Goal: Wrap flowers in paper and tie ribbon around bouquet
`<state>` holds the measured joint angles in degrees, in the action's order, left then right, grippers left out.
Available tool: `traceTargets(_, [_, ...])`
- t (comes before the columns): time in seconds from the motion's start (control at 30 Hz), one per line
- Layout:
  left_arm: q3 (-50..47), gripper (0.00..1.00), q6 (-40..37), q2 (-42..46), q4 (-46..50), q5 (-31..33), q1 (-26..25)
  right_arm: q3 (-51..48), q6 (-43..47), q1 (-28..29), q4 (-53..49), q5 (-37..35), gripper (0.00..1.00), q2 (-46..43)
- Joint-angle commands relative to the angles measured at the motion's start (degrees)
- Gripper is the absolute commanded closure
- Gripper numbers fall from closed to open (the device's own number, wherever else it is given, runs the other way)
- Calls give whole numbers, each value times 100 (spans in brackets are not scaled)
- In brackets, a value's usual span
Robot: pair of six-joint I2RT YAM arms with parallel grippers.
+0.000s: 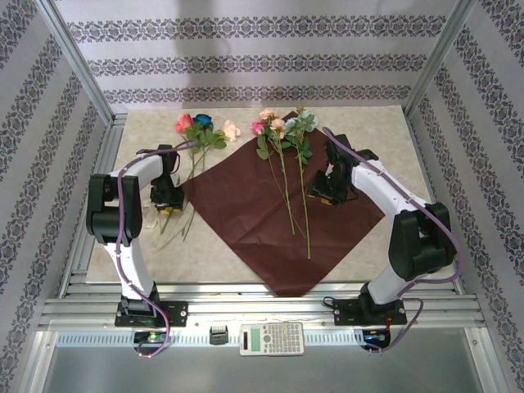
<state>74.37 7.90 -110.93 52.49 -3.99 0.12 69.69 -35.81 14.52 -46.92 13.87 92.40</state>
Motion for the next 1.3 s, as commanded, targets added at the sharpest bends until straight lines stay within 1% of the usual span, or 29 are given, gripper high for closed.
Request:
traceTargets(0.0, [-169, 74, -26, -165, -333, 109, 47, -96, -68, 44, 17, 10, 56, -160])
traceTargets(0.1, [-220, 78, -57, -131, -397, 149, 36, -113, -76, 49, 15, 7, 56, -178])
traceTargets(0.2, [-271, 79, -128, -31, -439, 232, 7, -122, -81, 43, 15, 3, 56, -189])
traceTargets(0.33, [-334, 85, -201, 30, -493, 224, -1, -131, -92, 57, 25, 20, 56, -186])
traceTargets(0.4, [-345, 89, -202, 75, -503, 227, -5, -114, -92, 59, 30, 28, 56, -187])
traceTargets(0.47, [-332, 97, -201, 175, -491, 290, -39, -101, -103, 72, 25, 21, 56, -176])
traceTargets(0.5, [-312, 99, -210, 249, -457, 355, -67, -96, -102, 80, 29, 11, 56, -175])
traceTargets(0.63, [-141, 100, -155, 705, -251, 782, -196, -96, -110, 95, 41, 10, 56, -177])
traceTargets(0.8, [122, 100, -8, 1271, -35, 1019, -218, -89, -119, 120, 51, 18, 56, -174])
traceTargets(0.87, [258, 100, -24, 1441, 7, 951, -238, -87, -124, 127, 53, 16, 56, -163])
traceTargets(1.03, [570, 100, 128, 1741, 64, 485, -249, -70, -136, 143, 86, 26, 56, -126])
traceTargets(1.1, [667, 100, 276, 1873, 4, 153, -254, -61, -139, 154, 86, 28, 56, -107])
traceTargets(1.17, [763, 100, 496, 1977, -70, -391, -267, -52, -136, 151, 77, 12, 56, -108])
traceTargets(1.27, [737, 100, 1341, 2053, -446, -1617, -452, -43, -136, 131, 45, -51, 56, -117])
